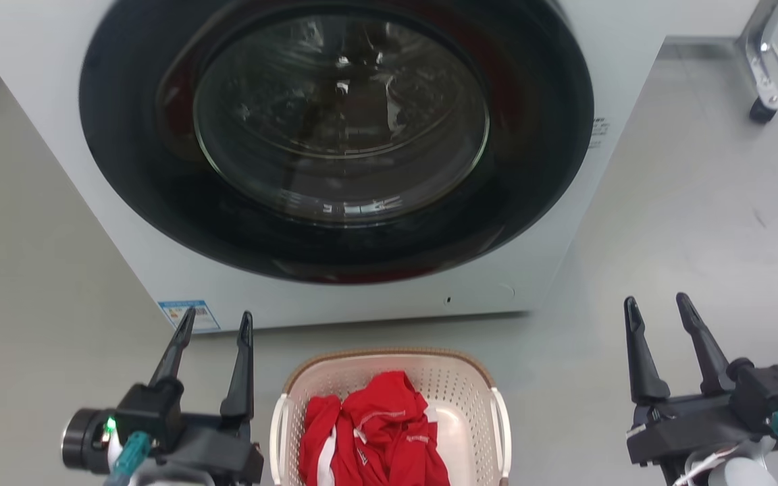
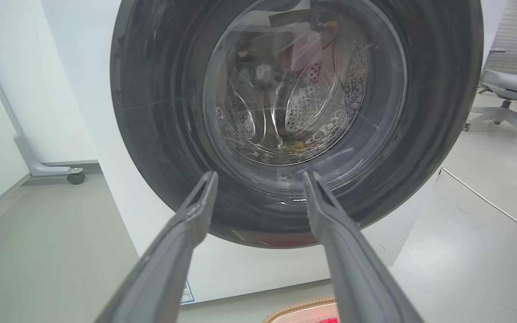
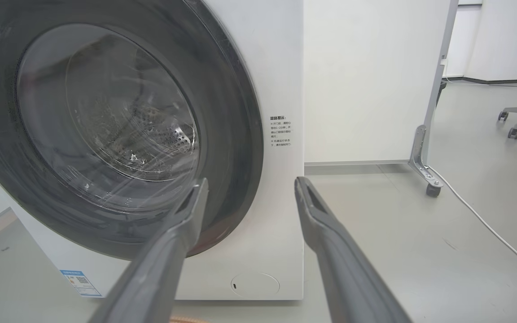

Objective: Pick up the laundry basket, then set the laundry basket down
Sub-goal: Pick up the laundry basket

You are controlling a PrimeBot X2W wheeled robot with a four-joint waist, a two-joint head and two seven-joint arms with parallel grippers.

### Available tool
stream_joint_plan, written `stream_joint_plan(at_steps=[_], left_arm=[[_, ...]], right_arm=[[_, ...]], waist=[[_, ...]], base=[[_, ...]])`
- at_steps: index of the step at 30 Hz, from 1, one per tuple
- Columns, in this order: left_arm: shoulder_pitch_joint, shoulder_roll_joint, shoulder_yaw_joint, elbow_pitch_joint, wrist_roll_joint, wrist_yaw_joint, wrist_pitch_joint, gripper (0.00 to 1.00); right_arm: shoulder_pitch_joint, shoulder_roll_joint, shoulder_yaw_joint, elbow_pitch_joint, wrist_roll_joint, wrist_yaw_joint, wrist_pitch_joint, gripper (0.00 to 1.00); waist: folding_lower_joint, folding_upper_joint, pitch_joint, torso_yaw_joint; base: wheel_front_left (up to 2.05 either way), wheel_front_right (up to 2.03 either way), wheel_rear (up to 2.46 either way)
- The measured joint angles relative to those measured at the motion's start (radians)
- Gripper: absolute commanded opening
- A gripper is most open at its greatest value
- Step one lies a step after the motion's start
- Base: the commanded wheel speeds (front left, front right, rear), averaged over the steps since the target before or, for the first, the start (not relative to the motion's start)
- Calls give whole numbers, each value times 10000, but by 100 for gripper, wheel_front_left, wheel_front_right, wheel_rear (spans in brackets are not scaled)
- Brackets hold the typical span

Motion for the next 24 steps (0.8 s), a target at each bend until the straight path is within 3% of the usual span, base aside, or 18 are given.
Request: stream_joint_plan(at_steps=[12,24], left_arm=[[1501,96,163,-1310,35,267,123,100],[2095,136,487,-1896,35,516,777,100]], right_arm=[[1150,63,0,-685,-2,-148,0,100],[1509,69,40,-995,-2,-226,104,100]], waist=[[1,0,-1025,-35],[3,0,-1066,-50]], base=[[0,0,0],[0,0,0]])
